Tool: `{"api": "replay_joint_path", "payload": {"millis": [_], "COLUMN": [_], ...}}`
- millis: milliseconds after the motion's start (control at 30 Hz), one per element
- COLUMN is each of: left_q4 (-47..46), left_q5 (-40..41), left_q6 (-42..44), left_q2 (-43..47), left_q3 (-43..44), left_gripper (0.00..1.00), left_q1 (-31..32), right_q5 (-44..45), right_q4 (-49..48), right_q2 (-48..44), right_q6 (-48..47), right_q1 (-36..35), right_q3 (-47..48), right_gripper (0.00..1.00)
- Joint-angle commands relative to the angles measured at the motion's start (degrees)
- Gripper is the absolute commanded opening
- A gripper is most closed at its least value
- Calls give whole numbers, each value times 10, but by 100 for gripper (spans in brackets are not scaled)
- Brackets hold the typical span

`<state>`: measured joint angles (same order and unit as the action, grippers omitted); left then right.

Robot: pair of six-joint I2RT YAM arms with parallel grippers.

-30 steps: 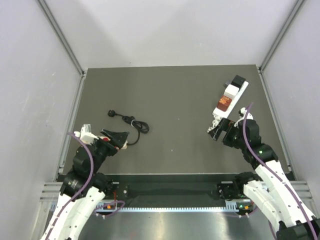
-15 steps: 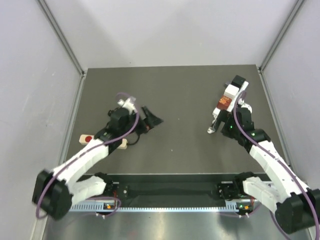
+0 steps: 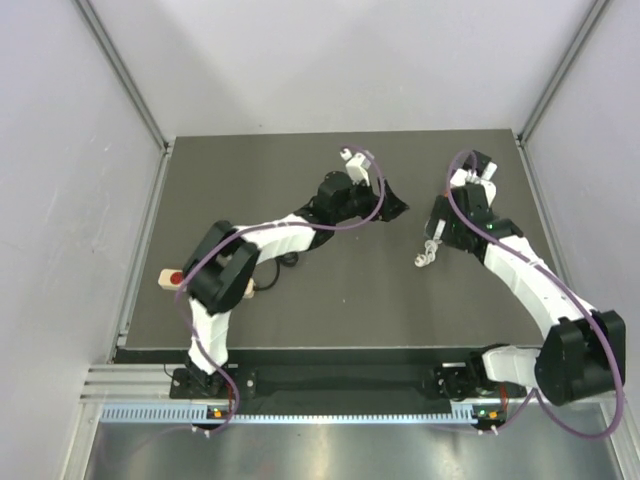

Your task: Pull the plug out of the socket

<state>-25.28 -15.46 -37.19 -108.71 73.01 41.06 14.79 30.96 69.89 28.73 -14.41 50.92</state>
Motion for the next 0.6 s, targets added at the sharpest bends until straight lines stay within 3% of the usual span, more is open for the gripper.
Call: {"api": "replay_joint_path", "payload": {"millis": [0, 200, 367, 567], "left_q4": [-111, -125, -121, -115], "left_q5": [-73, -101, -106, -239], "left_q6": [-3, 35, 106, 121], "left_q2": [-80, -122, -82, -78], "left_q3": [68, 90, 21, 9], "left_gripper": [81, 76, 75, 74], "left_q1": [-1, -1, -9, -60], "right_q5": [54, 51, 8, -63], "right_q4": [18, -21, -81, -137], "right_q2": [28, 52, 60, 70], "right_q6": [-31, -15, -23, -55], "right_q1": [22, 47, 47, 46], "right_q3": [62, 60, 24, -36], "right_gripper": [100, 100, 100, 100]}}
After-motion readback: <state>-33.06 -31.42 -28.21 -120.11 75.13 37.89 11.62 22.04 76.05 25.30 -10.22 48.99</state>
